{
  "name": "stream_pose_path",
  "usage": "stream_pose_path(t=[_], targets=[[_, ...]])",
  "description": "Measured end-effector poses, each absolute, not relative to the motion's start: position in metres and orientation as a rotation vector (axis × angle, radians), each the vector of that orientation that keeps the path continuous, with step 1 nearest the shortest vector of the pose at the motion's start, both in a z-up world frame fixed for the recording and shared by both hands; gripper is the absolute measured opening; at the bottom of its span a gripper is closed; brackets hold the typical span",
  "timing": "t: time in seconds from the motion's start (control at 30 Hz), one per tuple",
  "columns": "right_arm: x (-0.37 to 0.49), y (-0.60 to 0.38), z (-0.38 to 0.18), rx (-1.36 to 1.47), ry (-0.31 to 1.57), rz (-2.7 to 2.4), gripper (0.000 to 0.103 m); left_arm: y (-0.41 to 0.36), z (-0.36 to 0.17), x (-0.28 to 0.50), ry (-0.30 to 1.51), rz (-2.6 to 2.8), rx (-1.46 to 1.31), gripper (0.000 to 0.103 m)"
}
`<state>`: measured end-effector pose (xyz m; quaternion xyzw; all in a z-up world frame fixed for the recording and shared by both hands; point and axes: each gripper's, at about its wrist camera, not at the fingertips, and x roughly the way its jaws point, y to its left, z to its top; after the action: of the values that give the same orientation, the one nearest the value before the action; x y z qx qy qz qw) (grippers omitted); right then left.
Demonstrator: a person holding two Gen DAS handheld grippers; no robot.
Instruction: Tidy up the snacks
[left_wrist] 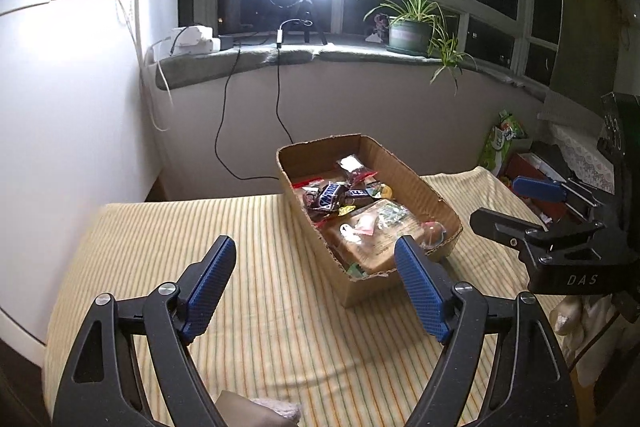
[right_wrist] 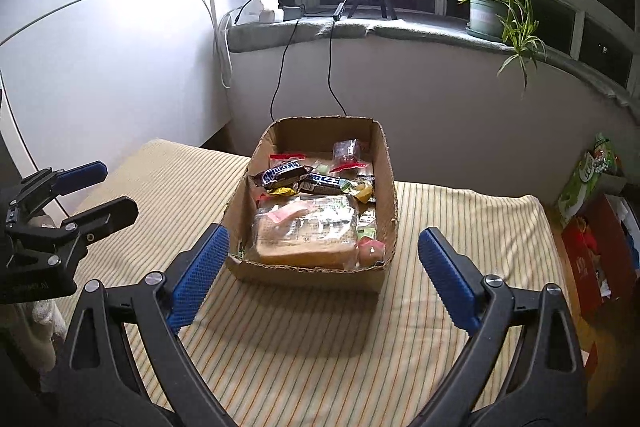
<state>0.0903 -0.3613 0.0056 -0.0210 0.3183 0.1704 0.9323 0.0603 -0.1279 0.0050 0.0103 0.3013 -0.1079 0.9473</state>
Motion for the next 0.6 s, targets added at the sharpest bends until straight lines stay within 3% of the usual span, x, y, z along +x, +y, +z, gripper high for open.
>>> stream_pose_path(t=[0.6], targets=[[0.0856, -0.3586, 0.0032, -0.043, 0.657, 0.357, 0.097, -0.1285, 0.0054, 0.0524, 0.603, -0.218, 0.022, 0.082]])
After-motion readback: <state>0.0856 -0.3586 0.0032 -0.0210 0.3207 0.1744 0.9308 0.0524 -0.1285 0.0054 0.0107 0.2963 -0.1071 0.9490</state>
